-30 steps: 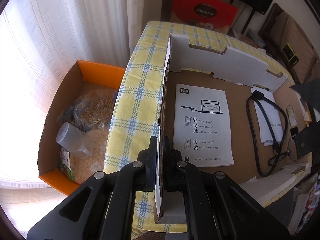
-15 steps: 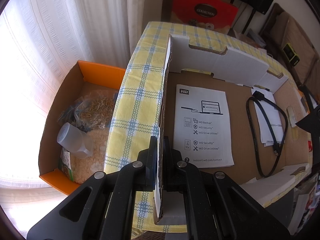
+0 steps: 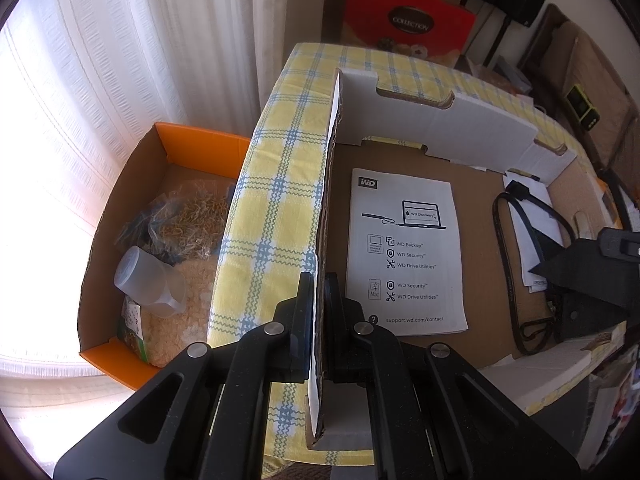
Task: Organize objects
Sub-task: 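Lower the black strap into the box and open the right tool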
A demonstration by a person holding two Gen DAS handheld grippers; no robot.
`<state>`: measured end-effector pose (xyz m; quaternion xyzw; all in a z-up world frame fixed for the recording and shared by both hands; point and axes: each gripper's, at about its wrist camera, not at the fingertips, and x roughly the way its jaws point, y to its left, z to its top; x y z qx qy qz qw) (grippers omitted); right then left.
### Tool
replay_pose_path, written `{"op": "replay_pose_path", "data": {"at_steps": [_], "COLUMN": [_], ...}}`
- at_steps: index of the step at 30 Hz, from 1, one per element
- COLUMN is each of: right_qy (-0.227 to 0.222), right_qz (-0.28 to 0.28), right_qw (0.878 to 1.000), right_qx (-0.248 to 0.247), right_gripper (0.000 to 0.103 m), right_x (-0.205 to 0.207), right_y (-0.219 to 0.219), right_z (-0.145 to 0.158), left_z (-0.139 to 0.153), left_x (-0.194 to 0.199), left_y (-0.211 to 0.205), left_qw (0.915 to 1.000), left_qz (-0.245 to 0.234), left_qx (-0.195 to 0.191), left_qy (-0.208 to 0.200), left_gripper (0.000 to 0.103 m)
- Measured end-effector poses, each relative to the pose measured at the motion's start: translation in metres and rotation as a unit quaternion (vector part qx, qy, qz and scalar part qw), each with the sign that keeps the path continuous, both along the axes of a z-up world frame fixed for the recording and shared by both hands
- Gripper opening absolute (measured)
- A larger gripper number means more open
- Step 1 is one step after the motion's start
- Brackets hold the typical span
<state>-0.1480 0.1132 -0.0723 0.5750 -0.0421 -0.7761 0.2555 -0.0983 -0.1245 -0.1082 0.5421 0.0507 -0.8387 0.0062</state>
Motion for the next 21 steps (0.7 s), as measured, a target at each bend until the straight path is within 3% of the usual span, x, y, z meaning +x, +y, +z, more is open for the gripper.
{"op": "replay_pose_path", "data": {"at_steps": [3, 6, 10, 13, 21], "right_qy": [-0.004, 0.020, 0.063, 0.092, 0.103], "right_qz": [0.002, -0.006, -0.009, -0.011, -0.038], "right_qw": [0.999, 0.998, 0.995, 0.993, 0.993], "right_qx": [0.039, 0.064, 0.072, 0.072, 0.049], "right_gripper": [0.008, 0.029, 0.040, 0.041, 0.047], "right_x": [-0.002, -0.001, 0.004, 0.007, 0.021], "right_y": [0.001, 0.004, 0.006, 0.011, 0.055], "right_z": [-0.016, -0.014, 0.009, 0.027, 0.053], "left_z": [0.000, -0.001, -0.001, -0.001, -0.001], "left_x": [0.000, 0.000, 0.000, 0.000, 0.000], "left_y": [0.000, 0.000, 0.001, 0.001, 0.001], "left_qw": [1.0000, 1.0000, 1.0000, 1.0000, 1.0000], "left_qz": [0.000, 0.000, 0.000, 0.000, 0.000], "left_qx": [0.000, 0.002, -0.001, 0.000, 0.000], "left_qy": [0.000, -0.001, -0.001, 0.000, -0.001], "left_gripper": [0.004, 0.004, 0.004, 0.004, 0.004]}}
